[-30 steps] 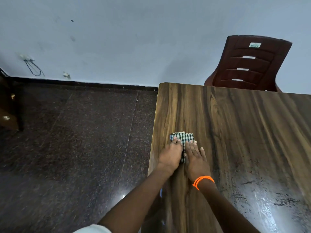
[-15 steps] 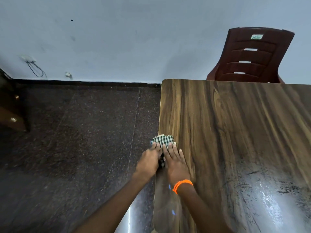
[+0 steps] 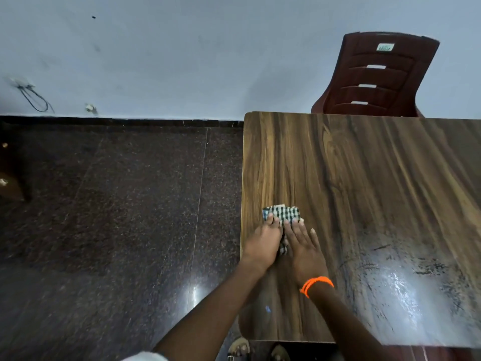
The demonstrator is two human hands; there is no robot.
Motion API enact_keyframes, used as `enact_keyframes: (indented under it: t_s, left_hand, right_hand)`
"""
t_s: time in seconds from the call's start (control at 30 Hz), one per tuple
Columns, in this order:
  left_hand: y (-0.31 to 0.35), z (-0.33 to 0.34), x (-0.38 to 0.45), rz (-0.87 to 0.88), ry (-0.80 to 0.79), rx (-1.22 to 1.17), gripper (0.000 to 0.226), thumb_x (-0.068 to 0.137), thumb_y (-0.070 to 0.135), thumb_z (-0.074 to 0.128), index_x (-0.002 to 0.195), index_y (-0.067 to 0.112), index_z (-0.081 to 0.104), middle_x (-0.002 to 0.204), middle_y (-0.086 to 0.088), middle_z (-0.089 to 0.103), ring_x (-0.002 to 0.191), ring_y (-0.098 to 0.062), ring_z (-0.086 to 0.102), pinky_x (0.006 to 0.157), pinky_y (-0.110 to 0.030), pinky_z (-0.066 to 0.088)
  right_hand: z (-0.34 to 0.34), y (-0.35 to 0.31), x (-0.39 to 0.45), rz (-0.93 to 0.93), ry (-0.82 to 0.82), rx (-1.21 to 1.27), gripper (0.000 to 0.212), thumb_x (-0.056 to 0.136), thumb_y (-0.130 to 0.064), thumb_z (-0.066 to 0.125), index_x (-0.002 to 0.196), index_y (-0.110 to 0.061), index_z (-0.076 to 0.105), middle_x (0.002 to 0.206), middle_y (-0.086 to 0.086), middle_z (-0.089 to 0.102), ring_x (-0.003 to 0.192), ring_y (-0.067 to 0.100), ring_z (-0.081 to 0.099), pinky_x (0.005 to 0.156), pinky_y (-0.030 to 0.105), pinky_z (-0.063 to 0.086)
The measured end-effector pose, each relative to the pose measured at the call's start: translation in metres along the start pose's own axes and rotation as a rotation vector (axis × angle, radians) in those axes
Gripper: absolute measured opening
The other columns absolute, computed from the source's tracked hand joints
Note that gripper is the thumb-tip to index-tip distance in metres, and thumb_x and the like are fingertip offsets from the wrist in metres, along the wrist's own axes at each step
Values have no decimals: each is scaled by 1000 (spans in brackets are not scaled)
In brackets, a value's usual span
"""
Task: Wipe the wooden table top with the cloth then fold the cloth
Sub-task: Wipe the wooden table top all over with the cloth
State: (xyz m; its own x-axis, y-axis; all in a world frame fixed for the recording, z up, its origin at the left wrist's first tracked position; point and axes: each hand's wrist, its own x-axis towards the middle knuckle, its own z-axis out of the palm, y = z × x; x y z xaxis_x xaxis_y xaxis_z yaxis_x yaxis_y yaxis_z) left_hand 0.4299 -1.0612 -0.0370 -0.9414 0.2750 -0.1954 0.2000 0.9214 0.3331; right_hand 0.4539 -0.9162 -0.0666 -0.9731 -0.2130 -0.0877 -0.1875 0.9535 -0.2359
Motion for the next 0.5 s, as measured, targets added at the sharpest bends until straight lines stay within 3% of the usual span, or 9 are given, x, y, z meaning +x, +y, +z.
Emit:
enact_keyframes:
  t_s: [0.13, 0.37, 0.5]
  left_hand:
    - [-7, -18, 13, -77, 9, -52, 43, 102, 18, 43, 144, 17, 43, 158, -12, 29, 124, -32, 56, 103, -41, 47]
    - [-37, -15, -31, -1, 56, 1, 54, 97, 6, 44, 149, 18, 39, 154, -6, 38, 146, -25, 30, 110, -38, 40]
    - [-41, 0, -76, -33, 20, -40, 58, 96, 7, 47, 150, 23, 37, 158, -2, 32, 149, -19, 24, 111, -34, 39]
  right_hand:
    - [-3, -12, 28, 48, -42, 41, 56, 104, -20, 34, 156, -22, 13, 164, 4, 13, 152, 20, 3, 122, 36, 0]
    - [10, -49, 8, -74, -57, 10, 61, 102, -18, 35, 156, -21, 9, 165, 4, 8, 152, 22, -1, 123, 35, -4]
    - [18, -63, -38, -118, -42, 63, 65, 96, -16, 46, 155, -19, 20, 163, 5, 19, 152, 22, 8, 124, 38, 6]
